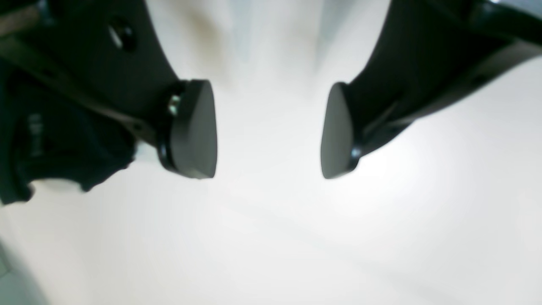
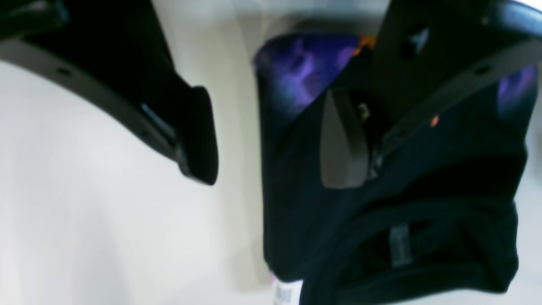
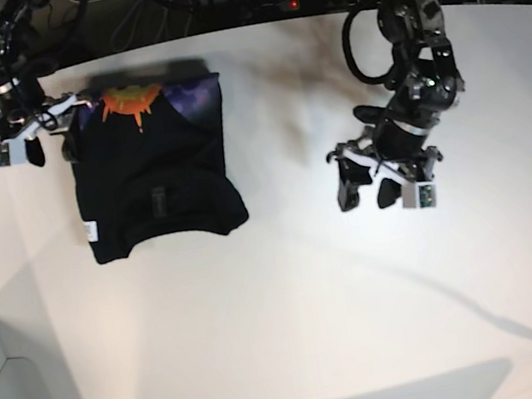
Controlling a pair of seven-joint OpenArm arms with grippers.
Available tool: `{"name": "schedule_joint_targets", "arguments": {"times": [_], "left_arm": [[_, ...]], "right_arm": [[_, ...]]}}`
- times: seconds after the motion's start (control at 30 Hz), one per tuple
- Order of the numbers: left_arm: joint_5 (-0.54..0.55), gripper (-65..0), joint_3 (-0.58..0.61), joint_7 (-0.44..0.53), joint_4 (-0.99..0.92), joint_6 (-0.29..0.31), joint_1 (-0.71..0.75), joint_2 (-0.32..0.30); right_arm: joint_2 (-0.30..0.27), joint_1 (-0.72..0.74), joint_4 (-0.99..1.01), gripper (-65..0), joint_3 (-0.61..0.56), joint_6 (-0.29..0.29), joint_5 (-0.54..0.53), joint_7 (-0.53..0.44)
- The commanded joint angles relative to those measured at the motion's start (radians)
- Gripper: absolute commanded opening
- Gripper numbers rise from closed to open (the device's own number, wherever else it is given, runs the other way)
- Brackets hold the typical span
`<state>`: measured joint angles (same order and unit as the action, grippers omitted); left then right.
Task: Fold the T-shirt properly
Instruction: 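Tuck and square the folded shirt's edges with both grippers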
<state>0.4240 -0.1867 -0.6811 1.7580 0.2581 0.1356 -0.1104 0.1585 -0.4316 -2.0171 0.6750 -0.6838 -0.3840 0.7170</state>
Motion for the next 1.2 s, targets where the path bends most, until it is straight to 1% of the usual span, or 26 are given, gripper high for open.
{"name": "schedule_joint_targets", "arguments": {"times": [0.0, 0.1, 0.23, 0.33, 0.47, 0.53, 0.8, 0.87, 1.0, 1.17], "left_arm": [[0.009, -28.2, 0.005, 0.018, 0.000, 0.002, -0.017, 0.021], [0.003, -28.2, 0.062, 0.018, -0.051, 0.002, -0.046, 0.061], [0.003, -28.2, 0.143, 0.024, -0.134, 0.000, -0.086, 0.097], [0.002, -28.2, 0.195, 0.028, -0.185, 0.000, -0.115, 0.120], [0.003, -28.2, 0.241, 0.030, -0.252, 0.000, -0.149, 0.128], [0.003, -28.2, 0.261, 0.031, -0.283, 0.000, -0.166, 0.143], [0.003, -28.6, 0.324, 0.033, -0.407, 0.000, -0.238, 0.183], [0.003, -28.7, 0.327, 0.064, -0.445, 0.000, -0.258, 0.183], [0.002, -28.7, 0.327, 0.172, -0.554, 0.000, -0.301, 0.176], [0.002, -28.4, 0.326, 0.263, -0.761, 0.000, -0.422, 0.173]], "right_arm": [[-0.001, -0.009, -0.014, -26.4, -0.031, -0.014, -0.030, -0.023], [-0.001, -0.023, -0.012, -26.4, -0.110, -0.014, -0.030, -0.023], [-0.001, -0.023, 0.020, -26.4, -0.157, -0.014, -0.023, -0.023], [-0.001, -0.023, 0.037, -26.4, -0.163, -0.014, -0.023, -0.023], [-0.001, -0.034, 0.039, -26.4, -0.168, -0.014, -0.022, -0.021], [-0.001, -0.036, 0.049, -26.4, -0.183, -0.014, -0.022, -0.023], [-0.001, -0.037, 0.157, -26.4, -0.192, -0.014, -0.022, -0.024], [-0.001, -0.037, 0.164, -26.4, -0.192, -0.014, -0.022, -0.024], [-0.001, -0.037, 0.169, -26.4, -0.191, -0.014, -0.022, -0.024], [-0.012, -0.037, 0.170, -26.4, -0.191, -0.014, -0.022, -0.024]]}}
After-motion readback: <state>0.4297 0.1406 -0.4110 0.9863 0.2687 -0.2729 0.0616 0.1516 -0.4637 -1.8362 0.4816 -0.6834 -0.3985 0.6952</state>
